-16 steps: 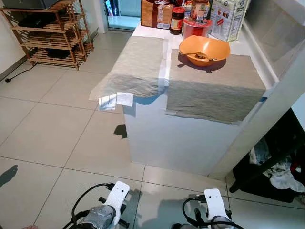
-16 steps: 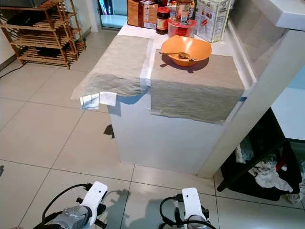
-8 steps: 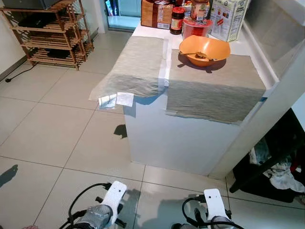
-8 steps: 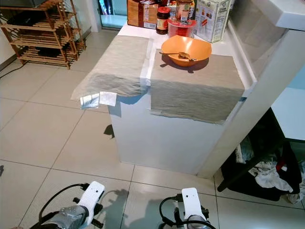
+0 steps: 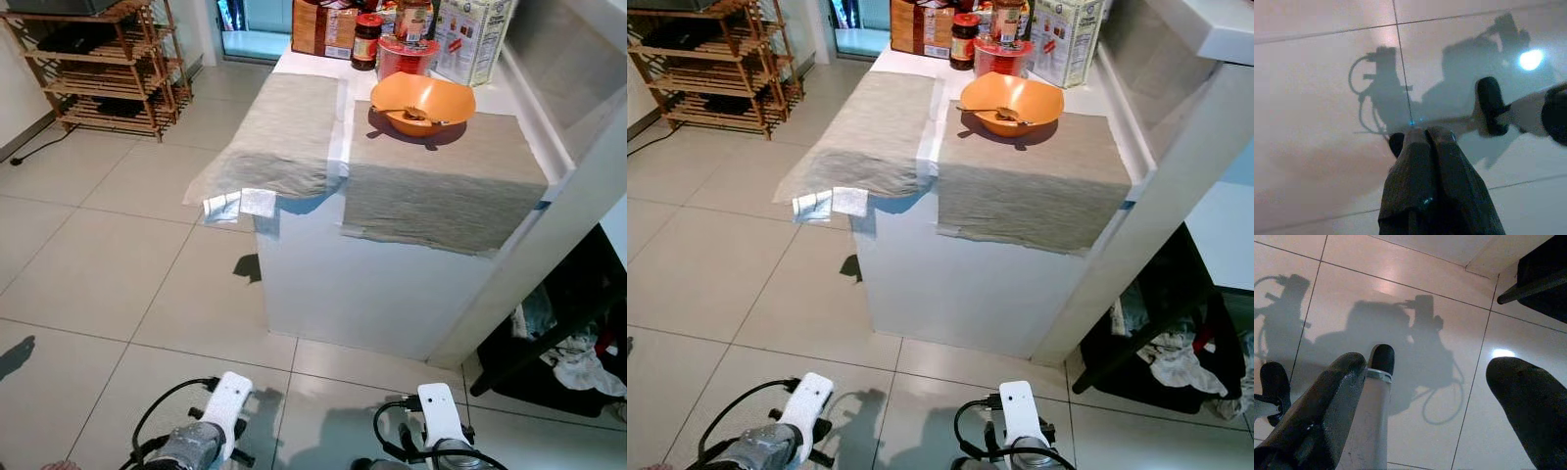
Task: Setting the table
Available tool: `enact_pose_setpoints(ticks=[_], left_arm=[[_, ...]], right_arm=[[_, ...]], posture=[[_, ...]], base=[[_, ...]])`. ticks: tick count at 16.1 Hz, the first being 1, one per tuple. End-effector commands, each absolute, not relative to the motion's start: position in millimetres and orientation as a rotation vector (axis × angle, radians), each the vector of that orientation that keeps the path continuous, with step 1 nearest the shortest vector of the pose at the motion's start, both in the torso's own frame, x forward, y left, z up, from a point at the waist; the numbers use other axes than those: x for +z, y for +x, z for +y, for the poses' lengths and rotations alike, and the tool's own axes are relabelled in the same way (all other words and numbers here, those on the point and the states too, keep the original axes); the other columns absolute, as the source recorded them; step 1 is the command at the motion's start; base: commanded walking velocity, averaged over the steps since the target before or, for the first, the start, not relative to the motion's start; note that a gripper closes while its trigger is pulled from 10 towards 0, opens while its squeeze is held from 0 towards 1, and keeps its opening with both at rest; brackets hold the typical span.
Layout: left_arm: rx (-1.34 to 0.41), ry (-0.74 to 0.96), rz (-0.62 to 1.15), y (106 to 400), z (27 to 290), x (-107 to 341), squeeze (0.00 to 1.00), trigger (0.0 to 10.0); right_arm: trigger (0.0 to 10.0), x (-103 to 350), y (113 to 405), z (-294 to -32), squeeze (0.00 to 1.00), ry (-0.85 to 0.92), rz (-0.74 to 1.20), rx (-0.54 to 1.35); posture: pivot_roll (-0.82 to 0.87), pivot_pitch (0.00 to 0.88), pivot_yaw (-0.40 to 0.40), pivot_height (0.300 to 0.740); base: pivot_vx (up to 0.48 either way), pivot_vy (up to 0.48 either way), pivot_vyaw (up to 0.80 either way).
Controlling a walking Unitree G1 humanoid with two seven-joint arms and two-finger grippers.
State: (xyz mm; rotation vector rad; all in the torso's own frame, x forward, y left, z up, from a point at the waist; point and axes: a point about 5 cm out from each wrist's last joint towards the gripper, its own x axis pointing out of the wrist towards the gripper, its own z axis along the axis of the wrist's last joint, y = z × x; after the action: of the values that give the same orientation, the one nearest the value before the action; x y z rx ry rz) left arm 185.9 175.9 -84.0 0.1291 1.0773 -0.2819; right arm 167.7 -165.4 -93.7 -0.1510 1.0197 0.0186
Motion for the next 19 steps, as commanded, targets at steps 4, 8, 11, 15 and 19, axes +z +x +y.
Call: enact_pose_setpoints(ticks=[4,8,11,15,19], left_arm=[[-0.18,0.004,1.045,208.9,160.3,-74.4,0.0,0.0],[-0.241,0.026,1.045,209.7,147.1,-74.3,0.0,0.0],[-0.238,0.039,1.047,209.9,147.5,-74.2,0.0,0.0],[-0.243,0.044,1.049,209.0,148.4,-74.7,0.0,0.0],[-0.25,0.057,1.05,208.3,149.5,-75.0,0.0,0.0]], right_arm=[[10.0,-95.7,162.9,-166.6,0.0,-0.017,1.032,-0.076],[10.0,-95.5,163.8,-165.9,0.0,-0.028,1.033,-0.06],[10.0,-95.4,164.2,-165.4,0.0,-0.032,1.034,-0.055],[10.0,-95.4,164.1,-164.9,0.0,-0.037,1.035,-0.05],[10.0,-95.5,164.0,-164.7,0.0,-0.046,1.037,-0.045]], posture=[[-0.06,0.0,-0.022,0.74],[-0.06,0.0,-0.023,0.74],[-0.06,0.0,-0.02,0.74],[-0.06,0.0,-0.018,0.74],[-0.06,0.0,-0.018,0.74]], base=[[0.0,0.0,0.0],[0.0,0.0,0.0],[0.0,0.0,0.0],[0.0,0.0,0.0],[0.0,0.0,0.0]])
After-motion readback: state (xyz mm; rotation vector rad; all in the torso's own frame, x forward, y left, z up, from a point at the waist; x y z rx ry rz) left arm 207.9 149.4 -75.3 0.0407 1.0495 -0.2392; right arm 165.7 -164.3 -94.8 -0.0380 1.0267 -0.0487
